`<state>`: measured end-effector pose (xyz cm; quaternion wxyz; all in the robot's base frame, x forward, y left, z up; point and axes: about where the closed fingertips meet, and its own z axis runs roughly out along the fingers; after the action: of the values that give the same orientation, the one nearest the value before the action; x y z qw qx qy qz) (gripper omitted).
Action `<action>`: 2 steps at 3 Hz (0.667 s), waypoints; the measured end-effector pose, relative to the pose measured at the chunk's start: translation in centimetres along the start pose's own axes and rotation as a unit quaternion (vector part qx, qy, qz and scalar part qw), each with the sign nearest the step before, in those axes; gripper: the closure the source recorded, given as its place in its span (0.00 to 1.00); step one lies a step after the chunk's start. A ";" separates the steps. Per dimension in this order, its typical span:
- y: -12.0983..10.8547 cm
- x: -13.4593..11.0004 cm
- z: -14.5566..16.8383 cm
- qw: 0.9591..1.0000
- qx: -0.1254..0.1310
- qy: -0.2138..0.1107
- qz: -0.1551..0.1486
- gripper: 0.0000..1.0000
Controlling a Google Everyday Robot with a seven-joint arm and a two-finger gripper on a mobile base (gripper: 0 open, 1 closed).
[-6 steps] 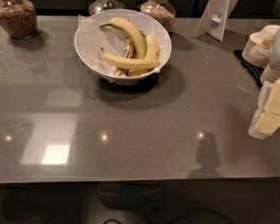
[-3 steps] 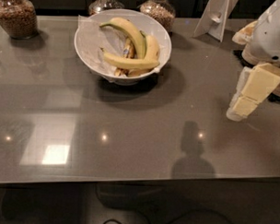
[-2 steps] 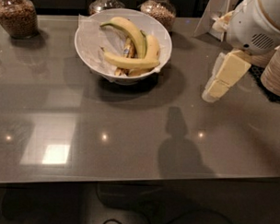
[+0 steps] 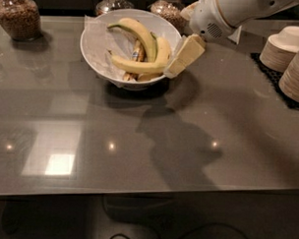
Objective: Pick banana from white bowl
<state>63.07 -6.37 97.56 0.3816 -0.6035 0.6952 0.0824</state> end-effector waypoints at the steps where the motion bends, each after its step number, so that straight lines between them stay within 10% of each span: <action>1: -1.1 -2.3 6.5 0.998 -0.026 -0.048 0.015 0.00; 2: -1.1 -2.3 6.5 0.998 -0.026 -0.048 0.015 0.00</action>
Offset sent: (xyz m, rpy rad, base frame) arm 0.0288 0.0425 -0.0176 0.0801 0.0203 0.0363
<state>66.82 -1.11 94.84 0.3974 -0.5982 0.6827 0.1347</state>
